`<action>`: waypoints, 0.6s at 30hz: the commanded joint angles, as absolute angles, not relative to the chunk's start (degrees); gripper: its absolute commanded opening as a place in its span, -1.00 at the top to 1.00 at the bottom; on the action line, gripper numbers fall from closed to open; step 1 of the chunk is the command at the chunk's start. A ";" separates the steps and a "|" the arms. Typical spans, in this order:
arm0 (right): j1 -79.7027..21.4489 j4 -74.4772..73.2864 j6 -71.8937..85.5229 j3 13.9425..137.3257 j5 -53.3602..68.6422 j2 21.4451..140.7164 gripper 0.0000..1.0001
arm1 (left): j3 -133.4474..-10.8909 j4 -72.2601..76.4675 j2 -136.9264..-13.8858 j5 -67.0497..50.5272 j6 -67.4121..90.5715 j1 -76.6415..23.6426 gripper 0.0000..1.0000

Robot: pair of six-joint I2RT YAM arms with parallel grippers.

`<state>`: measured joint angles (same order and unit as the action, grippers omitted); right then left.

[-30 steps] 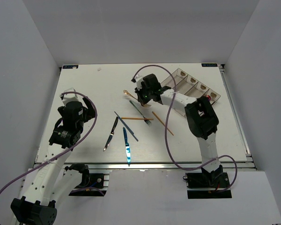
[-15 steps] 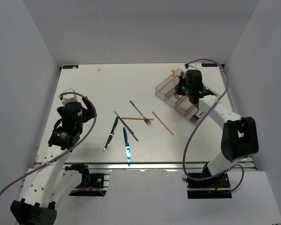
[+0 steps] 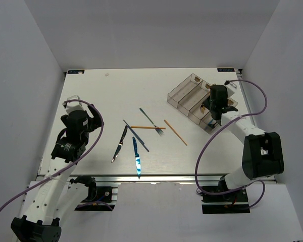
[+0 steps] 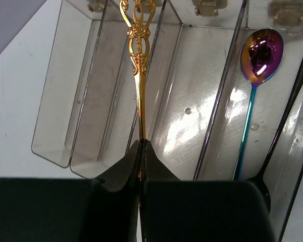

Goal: Sort the eating utensils into containers

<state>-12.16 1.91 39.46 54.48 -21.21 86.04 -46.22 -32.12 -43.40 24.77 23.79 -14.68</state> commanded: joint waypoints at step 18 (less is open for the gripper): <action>-11.87 4.67 52.65 57.39 -25.49 93.87 -0.15 | -45.79 -31.73 -42.80 24.00 23.47 -14.50 -0.96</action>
